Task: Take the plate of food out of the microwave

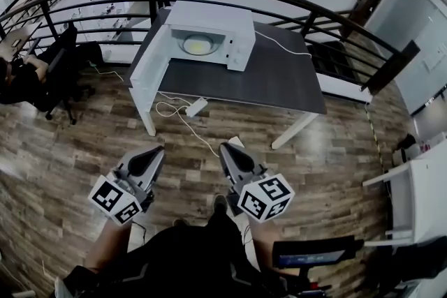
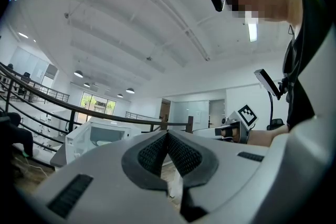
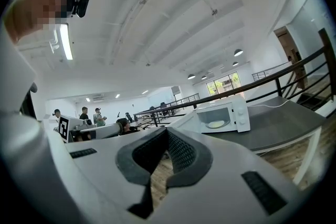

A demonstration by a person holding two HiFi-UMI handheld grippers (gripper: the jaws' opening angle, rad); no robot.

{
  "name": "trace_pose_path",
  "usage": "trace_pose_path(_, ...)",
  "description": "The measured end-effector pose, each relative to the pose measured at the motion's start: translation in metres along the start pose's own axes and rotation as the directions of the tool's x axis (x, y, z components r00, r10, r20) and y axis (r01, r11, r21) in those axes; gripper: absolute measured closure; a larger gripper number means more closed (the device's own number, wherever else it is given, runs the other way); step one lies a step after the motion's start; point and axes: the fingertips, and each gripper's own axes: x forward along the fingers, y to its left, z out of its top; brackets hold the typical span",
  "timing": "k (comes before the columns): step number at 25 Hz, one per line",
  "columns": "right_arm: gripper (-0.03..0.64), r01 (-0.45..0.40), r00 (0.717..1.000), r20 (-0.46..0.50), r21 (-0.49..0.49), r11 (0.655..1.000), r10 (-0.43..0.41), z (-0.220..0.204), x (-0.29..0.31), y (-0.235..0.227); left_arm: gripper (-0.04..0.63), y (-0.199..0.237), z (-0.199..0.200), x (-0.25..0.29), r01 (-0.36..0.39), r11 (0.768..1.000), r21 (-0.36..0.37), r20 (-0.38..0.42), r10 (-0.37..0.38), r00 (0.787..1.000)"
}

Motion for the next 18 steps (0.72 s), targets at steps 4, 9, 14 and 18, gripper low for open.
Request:
trace_pose_path(4,0.617,-0.01,1.0,-0.002,0.007,1.0,0.01,0.004,0.014,-0.013,0.591,0.013,0.0,0.013,-0.017,1.0,0.003,-0.005,0.017,1.0)
trace_pose_path(9,0.617,-0.041,0.999,0.006,0.008,0.999,0.041,0.018,0.032,-0.041,0.591,0.023,0.006,0.04,-0.04,0.999,0.02,-0.006,0.04,0.999)
trace_pose_path(14,0.617,-0.08,0.997,0.013,0.014,0.997,0.08,0.043,0.059,-0.074,0.591,0.042,0.015,0.077,-0.073,0.997,0.035,-0.006,0.073,0.997)
trace_pose_path(18,0.617,-0.106,0.994,0.019,0.013,0.994,0.105,0.06,0.078,-0.109,0.591,0.058,0.019,0.113,-0.103,0.994,0.037,0.0,0.103,0.995)
